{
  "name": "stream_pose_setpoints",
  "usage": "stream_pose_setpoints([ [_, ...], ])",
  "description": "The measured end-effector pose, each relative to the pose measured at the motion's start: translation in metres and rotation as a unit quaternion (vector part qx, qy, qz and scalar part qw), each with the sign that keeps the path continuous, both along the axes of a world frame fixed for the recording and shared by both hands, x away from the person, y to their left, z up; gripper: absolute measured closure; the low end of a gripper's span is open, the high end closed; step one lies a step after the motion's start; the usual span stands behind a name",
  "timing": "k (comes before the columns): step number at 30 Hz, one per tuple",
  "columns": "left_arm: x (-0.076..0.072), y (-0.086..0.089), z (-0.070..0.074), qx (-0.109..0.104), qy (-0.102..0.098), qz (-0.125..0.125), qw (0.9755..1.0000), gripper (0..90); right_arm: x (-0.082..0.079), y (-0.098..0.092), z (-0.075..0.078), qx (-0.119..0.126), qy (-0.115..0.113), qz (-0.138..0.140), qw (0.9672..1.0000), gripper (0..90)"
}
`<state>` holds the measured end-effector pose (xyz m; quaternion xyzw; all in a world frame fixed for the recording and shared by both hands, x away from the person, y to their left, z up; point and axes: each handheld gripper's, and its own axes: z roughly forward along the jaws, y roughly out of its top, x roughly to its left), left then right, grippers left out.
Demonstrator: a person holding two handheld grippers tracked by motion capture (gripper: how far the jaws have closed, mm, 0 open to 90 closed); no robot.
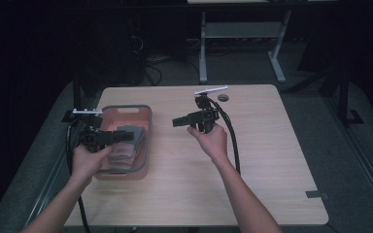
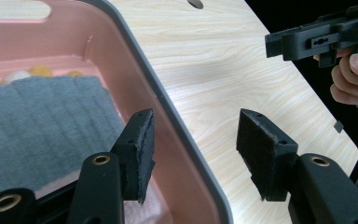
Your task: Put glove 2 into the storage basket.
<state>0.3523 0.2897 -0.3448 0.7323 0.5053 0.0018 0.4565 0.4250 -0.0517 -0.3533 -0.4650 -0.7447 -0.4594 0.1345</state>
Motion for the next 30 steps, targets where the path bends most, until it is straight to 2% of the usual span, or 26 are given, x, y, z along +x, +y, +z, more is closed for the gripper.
stream_pose_setpoints([
  [22, 0.002, -0.051, 0.004, 0.003, -0.007, -0.051, 0.9986, 44.7, -0.01, -0.045, 0.0, -0.004, 0.001, -0.031, 0.9995, 59.2],
  [30, 0.001, -0.068, 0.003, 0.0, -0.006, -0.067, 0.9977, 44.7, -0.015, -0.061, -0.001, 0.003, 0.003, -0.044, 0.999, 58.8],
])
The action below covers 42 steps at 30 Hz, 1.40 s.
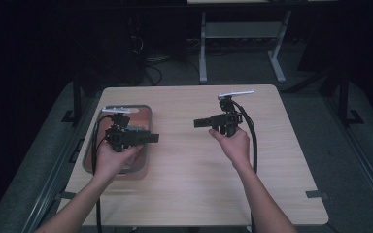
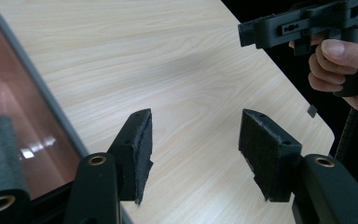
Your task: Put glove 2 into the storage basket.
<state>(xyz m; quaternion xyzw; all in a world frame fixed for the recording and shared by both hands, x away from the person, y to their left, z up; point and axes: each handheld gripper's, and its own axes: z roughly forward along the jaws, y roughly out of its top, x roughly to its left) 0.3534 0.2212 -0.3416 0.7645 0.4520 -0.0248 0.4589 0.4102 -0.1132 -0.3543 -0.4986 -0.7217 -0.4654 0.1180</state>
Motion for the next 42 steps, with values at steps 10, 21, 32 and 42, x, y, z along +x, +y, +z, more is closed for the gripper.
stream_pose_setpoints([
  [10, -0.001, -0.017, -0.001, -0.008, -0.001, -0.016, 0.9998, 44.5, -0.004, -0.016, -0.004, -0.005, 0.004, -0.008, 0.9999, 58.2],
  [21, -0.003, -0.035, -0.002, -0.012, -0.001, -0.03, 0.9995, 43.0, -0.008, -0.038, -0.008, -0.005, 0.008, -0.025, 0.9996, 54.4],
  [32, -0.005, -0.053, -0.007, -0.003, 0.003, -0.041, 0.9992, 40.4, -0.013, -0.06, -0.019, -0.01, 0.018, -0.036, 0.9991, 50.8],
  [42, -0.008, -0.069, -0.012, -0.004, 0.005, -0.053, 0.9986, 36.9, -0.017, -0.076, -0.025, -0.007, 0.024, -0.044, 0.9987, 46.3],
])
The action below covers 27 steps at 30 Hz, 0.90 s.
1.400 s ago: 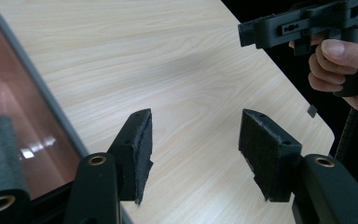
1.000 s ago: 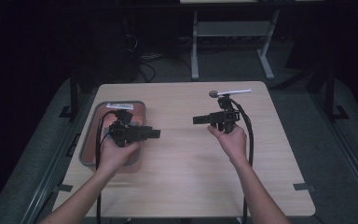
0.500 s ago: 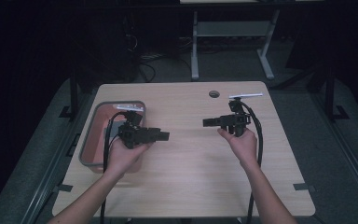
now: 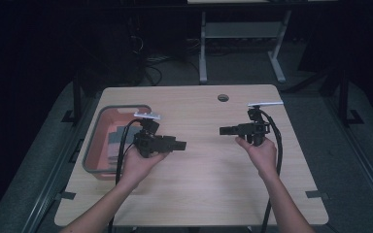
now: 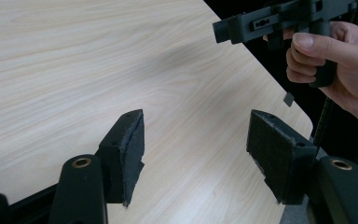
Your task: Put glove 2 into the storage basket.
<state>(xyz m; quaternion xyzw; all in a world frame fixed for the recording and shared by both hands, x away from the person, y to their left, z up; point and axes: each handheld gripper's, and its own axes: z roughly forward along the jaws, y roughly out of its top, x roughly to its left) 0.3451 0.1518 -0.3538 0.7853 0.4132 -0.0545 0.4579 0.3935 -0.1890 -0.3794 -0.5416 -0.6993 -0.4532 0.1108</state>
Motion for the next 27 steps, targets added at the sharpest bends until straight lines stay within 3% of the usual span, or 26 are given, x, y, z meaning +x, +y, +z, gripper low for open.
stream_pose_setpoints([
  [16, -0.009, -0.021, -0.017, -0.006, 0.009, -0.019, 0.9998, 34.2, -0.011, -0.03, -0.019, 0.0, 0.015, -0.019, 0.9997, 45.0],
  [21, -0.011, -0.028, -0.026, 0.0, 0.016, -0.026, 0.9995, 33.9, -0.015, -0.035, -0.024, -0.002, 0.019, -0.018, 0.9997, 44.9],
  [27, -0.016, -0.033, -0.036, -0.006, 0.018, -0.029, 0.9994, 33.4, -0.021, -0.04, -0.03, 0.002, 0.022, -0.02, 0.9996, 44.7],
])
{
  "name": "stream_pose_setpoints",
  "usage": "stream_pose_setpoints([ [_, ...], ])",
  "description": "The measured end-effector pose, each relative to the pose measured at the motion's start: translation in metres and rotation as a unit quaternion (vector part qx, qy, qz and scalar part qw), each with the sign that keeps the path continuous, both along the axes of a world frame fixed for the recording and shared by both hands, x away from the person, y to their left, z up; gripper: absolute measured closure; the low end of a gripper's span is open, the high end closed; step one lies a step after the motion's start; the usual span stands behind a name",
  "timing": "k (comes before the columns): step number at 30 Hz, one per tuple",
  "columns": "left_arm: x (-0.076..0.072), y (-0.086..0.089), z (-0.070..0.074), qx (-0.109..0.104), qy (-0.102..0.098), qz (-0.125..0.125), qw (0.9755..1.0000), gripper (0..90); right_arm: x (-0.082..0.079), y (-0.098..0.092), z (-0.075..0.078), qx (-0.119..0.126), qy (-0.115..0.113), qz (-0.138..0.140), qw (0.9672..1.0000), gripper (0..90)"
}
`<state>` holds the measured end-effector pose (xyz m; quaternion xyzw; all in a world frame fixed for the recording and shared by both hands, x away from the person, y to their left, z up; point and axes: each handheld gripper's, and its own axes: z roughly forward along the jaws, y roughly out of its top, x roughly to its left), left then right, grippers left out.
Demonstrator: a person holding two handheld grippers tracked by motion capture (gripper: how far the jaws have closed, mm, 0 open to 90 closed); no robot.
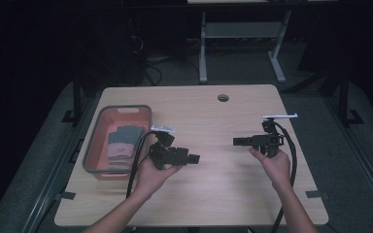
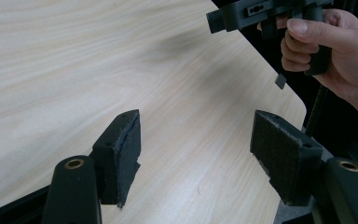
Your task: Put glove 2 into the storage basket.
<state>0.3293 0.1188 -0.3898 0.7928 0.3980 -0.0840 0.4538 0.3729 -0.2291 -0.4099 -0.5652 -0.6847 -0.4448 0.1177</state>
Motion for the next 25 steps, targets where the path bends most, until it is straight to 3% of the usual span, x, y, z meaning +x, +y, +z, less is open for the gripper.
stream_pose_setpoints([
  [14, -0.013, -0.006, -0.019, 0.0, 0.009, -0.018, 0.9998, 31.5, -0.02, -0.008, -0.018, -0.004, 0.005, 0.005, 1.0, 43.2],
  [25, -0.032, -0.011, -0.027, -0.004, -0.005, -0.036, 0.9993, 29.8, -0.044, -0.015, -0.028, -0.002, -0.013, 0.002, 0.9999, 40.4],
])
